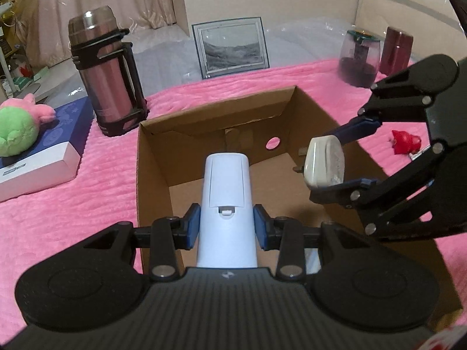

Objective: Organize rigid objects
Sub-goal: 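Lower both tools into the box and open them, releasing device and plug, then withdraw both tools from the box back toward the item pile, then grasp the blue-labelled clear box with the left tool while the right tool grasps the white-green tape roll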

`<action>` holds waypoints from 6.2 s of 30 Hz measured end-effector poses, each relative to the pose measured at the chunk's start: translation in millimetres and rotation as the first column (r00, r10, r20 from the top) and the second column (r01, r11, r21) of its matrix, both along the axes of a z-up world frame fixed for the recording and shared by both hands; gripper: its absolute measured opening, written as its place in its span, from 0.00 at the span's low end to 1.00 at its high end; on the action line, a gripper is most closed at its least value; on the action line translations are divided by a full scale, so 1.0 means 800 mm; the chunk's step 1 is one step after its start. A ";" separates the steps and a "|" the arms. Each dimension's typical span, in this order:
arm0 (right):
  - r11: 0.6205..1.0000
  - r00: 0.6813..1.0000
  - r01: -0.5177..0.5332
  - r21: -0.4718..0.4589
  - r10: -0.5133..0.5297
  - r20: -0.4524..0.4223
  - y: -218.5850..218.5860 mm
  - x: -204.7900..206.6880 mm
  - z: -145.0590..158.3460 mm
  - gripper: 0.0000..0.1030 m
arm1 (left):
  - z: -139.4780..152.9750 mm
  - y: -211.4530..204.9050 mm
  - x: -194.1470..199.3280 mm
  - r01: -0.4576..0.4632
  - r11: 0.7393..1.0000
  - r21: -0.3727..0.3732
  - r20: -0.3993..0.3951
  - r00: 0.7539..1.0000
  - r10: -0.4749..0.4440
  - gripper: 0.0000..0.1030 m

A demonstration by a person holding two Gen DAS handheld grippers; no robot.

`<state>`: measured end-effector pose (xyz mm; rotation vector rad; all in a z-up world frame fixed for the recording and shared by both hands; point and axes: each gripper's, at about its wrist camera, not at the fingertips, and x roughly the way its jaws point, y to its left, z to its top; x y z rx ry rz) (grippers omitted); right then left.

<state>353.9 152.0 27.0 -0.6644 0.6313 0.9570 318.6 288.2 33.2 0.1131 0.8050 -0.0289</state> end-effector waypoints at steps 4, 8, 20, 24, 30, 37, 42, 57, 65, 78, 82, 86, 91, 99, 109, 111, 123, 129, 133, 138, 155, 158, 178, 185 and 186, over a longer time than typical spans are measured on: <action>0.996 0.999 -0.037 -0.079 0.038 0.013 0.016 0.012 -0.015 0.46 | -0.010 0.002 0.016 0.004 1.000 0.014 -0.025 1.000 -0.003 0.32; 0.985 0.997 -0.064 -0.159 0.071 0.037 0.031 0.017 -0.029 0.46 | -0.018 0.002 0.028 0.005 1.000 0.026 -0.052 0.999 -0.004 0.32; 0.951 0.993 -0.101 -0.293 0.116 0.036 0.058 0.035 -0.059 0.46 | -0.041 0.000 0.048 0.013 0.999 0.037 -0.115 0.993 -0.009 0.32; 0.944 0.992 -0.108 -0.313 0.121 0.023 0.061 0.039 -0.066 0.46 | -0.048 0.000 0.054 0.013 0.999 0.040 -0.136 0.991 -0.008 0.32; 0.937 0.993 -0.110 -0.330 0.119 0.006 0.063 0.046 -0.073 0.46 | -0.055 -0.004 0.062 0.011 0.998 0.059 -0.177 0.984 0.000 0.33; 0.932 0.993 -0.112 -0.344 0.118 -0.004 0.064 0.049 -0.077 0.46 | -0.063 -0.006 0.068 0.006 0.998 0.068 -0.199 0.980 0.008 0.33; 0.931 0.994 -0.108 -0.349 0.113 -0.004 0.065 0.050 -0.079 0.46 | -0.066 -0.008 0.071 0.017 0.997 0.080 -0.208 0.978 0.000 0.33; 0.931 0.994 -0.106 -0.348 0.110 -0.011 0.066 0.051 -0.078 0.46 | -0.066 -0.007 0.071 0.011 0.996 0.091 -0.205 0.979 0.008 0.33; 0.925 0.993 -0.110 -0.363 0.114 -0.010 0.067 0.051 -0.079 0.46 | -0.058 -0.006 0.065 0.009 0.998 0.070 -0.179 0.984 0.004 0.33; 0.919 0.994 -0.102 -0.380 0.112 0.004 0.069 0.054 -0.082 0.46 | -0.058 -0.005 0.063 0.007 0.998 0.055 -0.174 0.985 0.003 0.33; 0.929 0.994 -0.096 -0.358 0.108 0.015 0.064 0.053 -0.076 0.46 | -0.056 -0.005 0.061 0.000 0.999 0.050 -0.163 0.987 0.008 0.33; 0.941 0.994 -0.093 -0.325 0.108 0.029 0.058 0.050 -0.064 0.46 | -0.050 -0.006 0.056 -0.006 0.999 0.036 -0.135 0.991 0.011 0.33; 0.960 0.994 -0.089 -0.264 0.103 0.041 0.043 0.039 -0.040 0.46 | -0.031 -0.009 0.042 -0.007 1.000 0.029 -0.084 0.996 0.009 0.33; 0.988 0.993 -0.077 -0.135 0.088 0.077 0.003 -0.005 0.013 0.46 | 0.009 -0.019 0.001 -0.026 1.000 0.013 0.009 1.000 0.026 0.33; 0.996 0.997 0.000 0.092 -0.007 0.079 -0.083 -0.088 0.081 0.46 | 0.075 -0.058 -0.088 -0.047 0.999 -0.022 0.135 0.990 0.050 0.47; 0.991 0.996 0.029 0.133 -0.040 0.078 -0.104 -0.103 0.090 0.46 | 0.087 -0.071 -0.106 -0.041 0.999 -0.023 0.158 0.986 0.044 0.50; 0.900 0.969 0.243 0.361 -0.244 -0.045 -0.253 -0.200 0.114 0.46 | 0.117 -0.156 -0.208 0.001 0.998 -0.056 0.255 0.967 0.013 0.70; 0.838 0.941 0.328 0.437 -0.332 -0.070 -0.325 -0.251 0.113 0.47 | 0.116 -0.206 -0.251 0.041 0.998 -0.053 0.272 0.962 -0.025 0.74; 0.792 0.912 0.386 0.472 -0.404 -0.068 -0.366 -0.285 0.106 0.57 | 0.113 -0.234 -0.274 0.062 0.995 -0.073 0.282 0.959 -0.039 0.76; 0.765 0.876 0.452 0.459 -0.478 -0.066 -0.406 -0.314 0.081 0.65 | 0.101 -0.268 -0.298 0.089 0.993 -0.076 0.289 0.955 -0.063 0.76; 0.673 0.763 0.625 0.395 -0.635 -0.126 -0.498 -0.352 0.008 0.69 | 0.022 -0.336 -0.304 0.176 0.978 -0.113 0.234 0.961 -0.146 0.77; 0.675 0.761 0.628 0.388 -0.637 -0.122 -0.502 -0.348 0.002 0.69 | 0.013 -0.344 -0.296 0.191 0.974 -0.120 0.231 0.960 -0.159 0.77; 0.740 0.808 0.582 0.336 -0.575 -0.133 -0.526 -0.268 -0.060 0.69 | -0.074 -0.390 -0.173 0.338 0.934 -0.121 0.164 0.934 -0.317 0.91; 0.780 0.838 0.544 0.310 -0.526 -0.147 -0.531 -0.207 -0.082 0.69 | -0.102 -0.397 -0.110 0.370 0.923 -0.103 0.143 0.924 -0.355 0.93; 0.787 0.843 0.536 0.307 -0.517 -0.148 -0.531 -0.199 -0.085 0.69 | -0.106 -0.397 -0.102 0.374 0.922 -0.102 0.140 0.923 -0.359 0.93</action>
